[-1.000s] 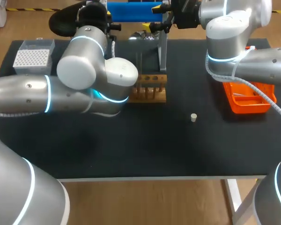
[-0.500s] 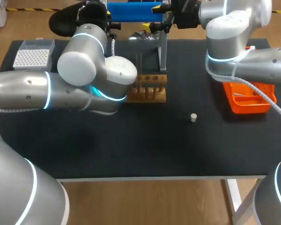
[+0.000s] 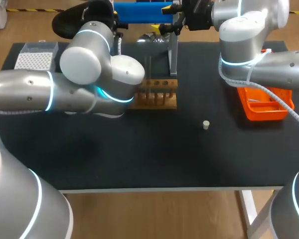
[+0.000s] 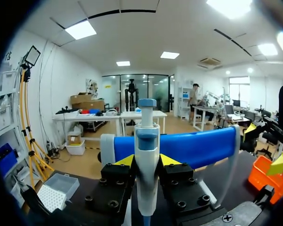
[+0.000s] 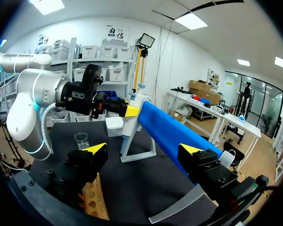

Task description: Invert the test tube, pick up the pipette, mount the tip to pipette, aspirate from beaker and dispense into the tube, eject the tip, return the pipette, and cap with the stopper.

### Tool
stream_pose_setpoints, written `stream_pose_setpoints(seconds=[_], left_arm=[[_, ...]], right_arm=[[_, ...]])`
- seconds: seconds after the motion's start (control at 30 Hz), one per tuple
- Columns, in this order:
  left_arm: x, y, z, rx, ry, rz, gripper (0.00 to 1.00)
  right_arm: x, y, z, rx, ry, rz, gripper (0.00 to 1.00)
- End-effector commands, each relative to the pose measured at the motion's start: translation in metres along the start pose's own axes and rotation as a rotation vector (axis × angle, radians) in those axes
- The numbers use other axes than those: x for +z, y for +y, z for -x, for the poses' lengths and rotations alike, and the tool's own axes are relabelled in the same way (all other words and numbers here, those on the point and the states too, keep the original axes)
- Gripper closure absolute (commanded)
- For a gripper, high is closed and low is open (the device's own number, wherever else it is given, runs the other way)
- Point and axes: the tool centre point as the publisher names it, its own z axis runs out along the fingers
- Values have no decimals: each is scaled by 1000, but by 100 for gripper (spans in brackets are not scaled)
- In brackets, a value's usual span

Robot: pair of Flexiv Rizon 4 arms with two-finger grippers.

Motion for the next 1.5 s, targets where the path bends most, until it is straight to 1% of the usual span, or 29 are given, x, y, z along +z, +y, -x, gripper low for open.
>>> stream_pose_setpoints(seconds=[0.03,0.37,1.1,1.2,1.5], left_arm=[[4,-3,-1,-1,2,19,100],[9,-2,-1,-8,6,45,100],[16,12,1,-49,33,114,100],[17,11,2,-48,31,108,100],[17,1,3,-18,23,78,100]], right_arm=[[-1,1,1,1,5,-5,0],[-1,1,1,1,5,-5,0],[-1,1,1,1,5,-5,0],[-1,1,1,1,5,-5,0],[-1,1,1,1,5,-5,0]])
